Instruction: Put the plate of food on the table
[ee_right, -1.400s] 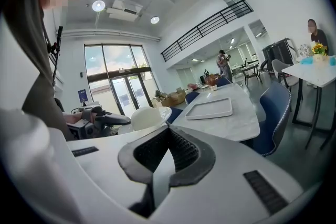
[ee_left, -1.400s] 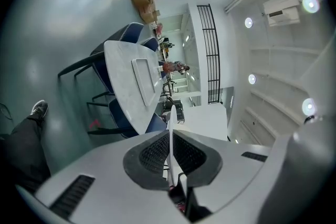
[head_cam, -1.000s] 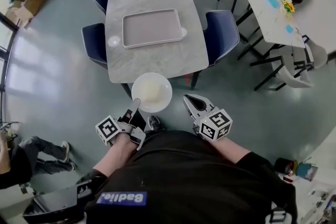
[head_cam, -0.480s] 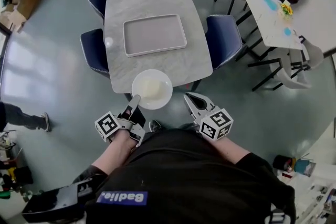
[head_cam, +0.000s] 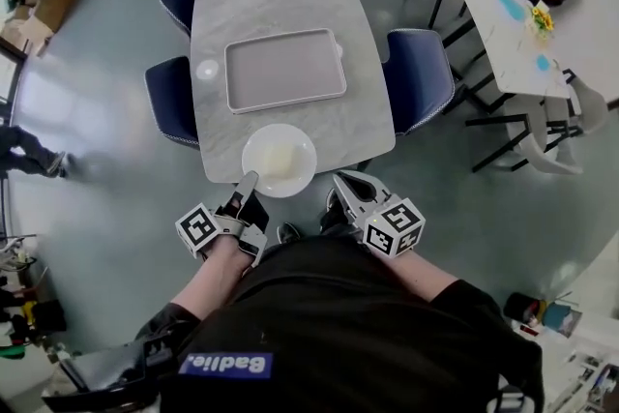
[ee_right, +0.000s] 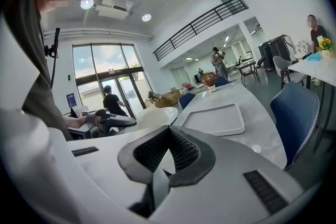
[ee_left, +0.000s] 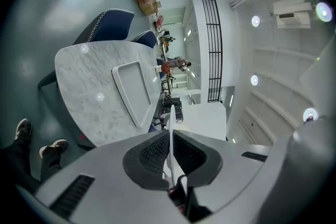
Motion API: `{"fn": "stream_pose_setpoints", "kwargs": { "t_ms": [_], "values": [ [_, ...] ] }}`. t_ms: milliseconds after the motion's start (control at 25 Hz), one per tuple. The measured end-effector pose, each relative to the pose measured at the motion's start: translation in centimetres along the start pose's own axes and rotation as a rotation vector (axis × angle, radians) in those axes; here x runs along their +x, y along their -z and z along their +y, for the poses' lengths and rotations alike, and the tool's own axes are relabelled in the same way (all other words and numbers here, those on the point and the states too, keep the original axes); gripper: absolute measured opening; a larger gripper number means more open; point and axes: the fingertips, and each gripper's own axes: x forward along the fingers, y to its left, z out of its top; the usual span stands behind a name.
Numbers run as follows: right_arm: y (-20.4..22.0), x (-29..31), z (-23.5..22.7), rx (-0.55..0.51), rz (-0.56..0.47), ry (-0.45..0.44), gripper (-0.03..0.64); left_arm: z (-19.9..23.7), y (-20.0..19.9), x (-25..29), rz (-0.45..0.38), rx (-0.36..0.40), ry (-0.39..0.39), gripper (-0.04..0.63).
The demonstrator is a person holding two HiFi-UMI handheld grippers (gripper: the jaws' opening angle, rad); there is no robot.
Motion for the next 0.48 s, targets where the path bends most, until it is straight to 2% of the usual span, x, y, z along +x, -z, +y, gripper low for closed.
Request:
{"fn": "stream_pose_setpoints", "kwargs": {
  "t_ms": [480],
  "values": [
    [-4.5, 3.6, -7.8, 0.023, 0.029, -0.101, 0.011, -0.8, -2.5, 7.4, -0.114, -0.012, -0.026, 0.02]
  ]
}}
